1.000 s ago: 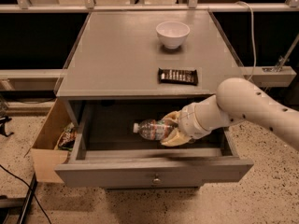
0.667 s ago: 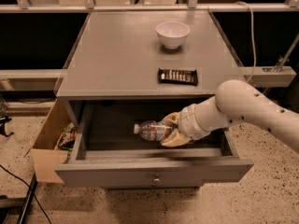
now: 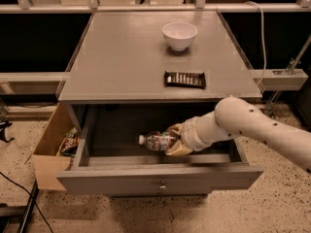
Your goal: Place water bottle into top drawer
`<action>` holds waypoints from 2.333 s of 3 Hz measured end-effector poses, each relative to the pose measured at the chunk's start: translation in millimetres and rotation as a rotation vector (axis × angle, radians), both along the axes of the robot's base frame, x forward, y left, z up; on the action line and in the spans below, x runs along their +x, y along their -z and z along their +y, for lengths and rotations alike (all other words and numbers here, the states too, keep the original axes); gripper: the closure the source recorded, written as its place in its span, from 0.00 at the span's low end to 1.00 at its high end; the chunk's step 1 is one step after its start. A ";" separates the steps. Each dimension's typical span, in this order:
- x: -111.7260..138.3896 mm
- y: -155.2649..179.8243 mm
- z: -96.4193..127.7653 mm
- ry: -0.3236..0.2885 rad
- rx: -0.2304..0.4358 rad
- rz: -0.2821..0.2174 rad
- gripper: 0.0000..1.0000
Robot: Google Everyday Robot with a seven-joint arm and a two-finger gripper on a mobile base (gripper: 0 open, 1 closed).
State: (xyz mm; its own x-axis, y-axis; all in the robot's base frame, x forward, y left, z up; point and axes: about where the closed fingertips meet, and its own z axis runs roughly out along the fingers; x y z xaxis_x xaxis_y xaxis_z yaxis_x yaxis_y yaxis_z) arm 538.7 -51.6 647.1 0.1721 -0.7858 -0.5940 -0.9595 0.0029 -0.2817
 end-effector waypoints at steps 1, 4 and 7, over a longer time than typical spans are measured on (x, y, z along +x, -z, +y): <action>8.7 11.3 9.4 -0.008 -0.008 -0.031 1.00; 18.5 28.0 21.5 -0.003 -0.085 -0.029 1.00; 19.5 28.0 23.1 0.001 -0.094 -0.028 0.20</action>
Offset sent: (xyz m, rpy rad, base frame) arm 0.0214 0.0236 -0.0249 -0.0884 -0.0656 0.0097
